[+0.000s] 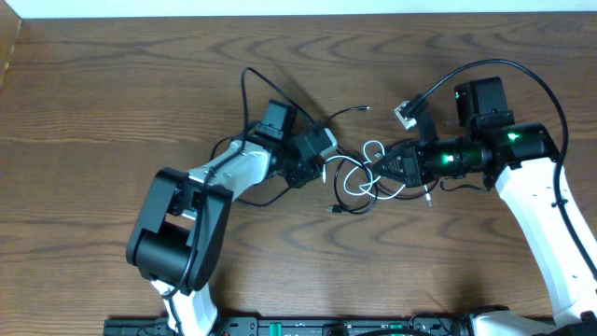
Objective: Untangle cables
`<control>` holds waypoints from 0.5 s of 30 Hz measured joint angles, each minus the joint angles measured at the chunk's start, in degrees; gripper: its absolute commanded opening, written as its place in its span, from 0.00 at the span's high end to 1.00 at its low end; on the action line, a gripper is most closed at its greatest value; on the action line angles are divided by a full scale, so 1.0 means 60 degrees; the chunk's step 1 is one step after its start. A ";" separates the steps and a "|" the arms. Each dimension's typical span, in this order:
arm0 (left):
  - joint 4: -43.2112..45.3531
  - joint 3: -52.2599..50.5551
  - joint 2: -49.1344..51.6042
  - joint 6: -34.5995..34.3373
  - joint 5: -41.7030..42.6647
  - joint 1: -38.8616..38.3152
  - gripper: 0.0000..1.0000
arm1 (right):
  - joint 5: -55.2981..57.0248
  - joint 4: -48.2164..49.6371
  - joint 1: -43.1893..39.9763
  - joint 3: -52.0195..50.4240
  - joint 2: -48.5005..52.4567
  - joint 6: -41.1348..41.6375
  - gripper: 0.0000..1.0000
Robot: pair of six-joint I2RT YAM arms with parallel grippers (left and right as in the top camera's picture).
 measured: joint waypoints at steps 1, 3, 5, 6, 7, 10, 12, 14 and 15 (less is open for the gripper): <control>0.0007 0.0000 0.0000 -0.0025 -0.0029 -0.0091 0.67 | -0.0007 0.0000 0.0000 0.0000 0.0000 0.0000 0.99; 0.0015 0.0007 0.0000 -0.0022 -0.0127 -0.0215 0.92 | -0.0036 0.0000 0.0000 0.0000 0.0000 -0.0004 0.99; -0.0007 0.0011 0.0000 -0.0015 -0.0222 -0.0262 0.92 | -0.0055 0.0000 0.0000 0.0000 0.0000 -0.0004 0.99; 0.0004 0.0011 0.0000 -0.0044 -0.0284 -0.0262 0.92 | -0.0062 -0.0004 0.0000 0.0000 0.0000 -0.0004 0.99; 0.0007 0.0011 0.0000 -0.0062 -0.0331 -0.0262 0.92 | -0.0066 0.0000 0.0000 0.0000 0.0000 0.0000 0.99; 0.0004 0.0015 -0.0004 -0.0120 -0.0455 -0.0295 0.92 | -0.0073 0.0000 0.0000 0.0000 0.0000 -0.0004 0.99; 0.0004 0.0015 -0.0018 -0.0171 -0.0568 -0.0317 0.92 | -0.0073 0.0000 0.0000 0.0000 0.0000 -0.0004 0.99; 0.0015 0.0018 -0.0036 -0.0288 -0.0750 -0.0324 0.92 | -0.0069 0.0000 0.0000 0.0000 0.0000 0.0000 0.99; 0.0022 0.0025 -0.0047 -0.0382 -0.0918 -0.0324 0.92 | -0.0062 0.0000 0.0000 0.0000 0.0000 0.0000 0.99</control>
